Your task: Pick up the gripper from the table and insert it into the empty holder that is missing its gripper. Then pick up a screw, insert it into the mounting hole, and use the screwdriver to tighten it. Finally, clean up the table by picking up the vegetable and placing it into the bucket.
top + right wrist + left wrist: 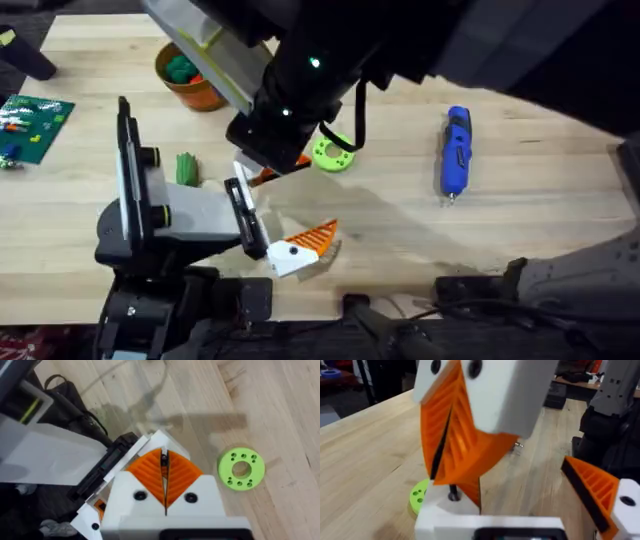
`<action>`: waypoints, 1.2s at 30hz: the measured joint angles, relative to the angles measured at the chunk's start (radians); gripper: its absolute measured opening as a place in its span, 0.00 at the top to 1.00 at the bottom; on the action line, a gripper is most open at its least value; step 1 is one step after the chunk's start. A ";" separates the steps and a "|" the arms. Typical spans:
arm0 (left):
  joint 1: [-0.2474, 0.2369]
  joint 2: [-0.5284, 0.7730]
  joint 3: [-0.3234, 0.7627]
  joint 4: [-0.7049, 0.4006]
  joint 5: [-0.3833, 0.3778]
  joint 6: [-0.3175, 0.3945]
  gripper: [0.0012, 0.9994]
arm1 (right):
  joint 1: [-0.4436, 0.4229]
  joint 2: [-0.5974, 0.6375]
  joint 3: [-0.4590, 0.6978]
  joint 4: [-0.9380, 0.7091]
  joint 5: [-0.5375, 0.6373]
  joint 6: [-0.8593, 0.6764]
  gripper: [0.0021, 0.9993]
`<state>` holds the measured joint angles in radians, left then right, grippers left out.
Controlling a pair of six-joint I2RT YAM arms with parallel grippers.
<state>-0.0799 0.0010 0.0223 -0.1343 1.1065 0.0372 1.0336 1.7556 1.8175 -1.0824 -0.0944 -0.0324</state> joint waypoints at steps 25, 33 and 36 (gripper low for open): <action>0.000 0.006 0.000 0.000 -0.003 -0.022 0.01 | -0.002 0.045 0.000 0.002 -0.034 0.002 0.99; 0.000 0.006 0.000 0.000 -0.003 -0.022 0.01 | -0.002 0.045 0.000 0.002 -0.034 0.002 0.99; 0.000 0.006 0.000 0.000 -0.003 -0.022 0.01 | -0.002 0.045 0.000 0.002 -0.034 0.002 0.99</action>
<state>-0.0799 0.0074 0.0223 -0.1346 1.1038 0.0151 1.0313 1.8004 1.8175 -1.0801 -0.1284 -0.0299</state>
